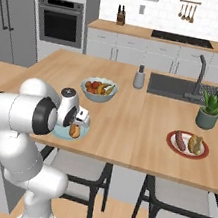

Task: Place one bun and one sausage from the bowl on each plate.

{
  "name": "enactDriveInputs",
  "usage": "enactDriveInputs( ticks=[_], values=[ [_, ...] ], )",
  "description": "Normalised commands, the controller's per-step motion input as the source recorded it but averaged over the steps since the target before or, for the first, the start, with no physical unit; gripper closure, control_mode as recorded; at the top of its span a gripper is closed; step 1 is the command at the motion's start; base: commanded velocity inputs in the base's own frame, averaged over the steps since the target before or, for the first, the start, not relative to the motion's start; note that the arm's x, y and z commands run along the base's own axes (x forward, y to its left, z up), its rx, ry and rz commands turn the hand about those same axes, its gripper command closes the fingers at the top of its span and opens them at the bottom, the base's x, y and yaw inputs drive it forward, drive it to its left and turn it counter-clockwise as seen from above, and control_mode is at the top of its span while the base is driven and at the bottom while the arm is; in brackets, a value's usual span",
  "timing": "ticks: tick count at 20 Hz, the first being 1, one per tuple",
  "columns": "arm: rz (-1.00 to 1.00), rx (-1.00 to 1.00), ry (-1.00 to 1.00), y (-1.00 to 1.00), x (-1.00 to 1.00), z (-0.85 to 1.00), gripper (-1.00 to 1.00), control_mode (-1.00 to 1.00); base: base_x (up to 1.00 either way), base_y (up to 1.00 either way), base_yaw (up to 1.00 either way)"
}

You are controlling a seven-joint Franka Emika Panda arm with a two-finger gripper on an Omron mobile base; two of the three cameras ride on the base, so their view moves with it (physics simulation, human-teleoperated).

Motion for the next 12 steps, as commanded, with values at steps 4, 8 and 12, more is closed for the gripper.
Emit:
enactDriveInputs(
  ticks=[4,8,12],
  values=[
    [0.00,0.00,0.00,0.00,0.00,0.00,-1.00,-1.00,0.00,0.00,0.00],
    [0.00,0.00,0.00,0.00,0.00,0.00,-1.00,-1.00,0.00,0.00,0.00],
    [0.00,0.00,0.00,0.00,0.00,0.00,-1.00,-1.00,0.00,0.00,0.00]
  ],
)
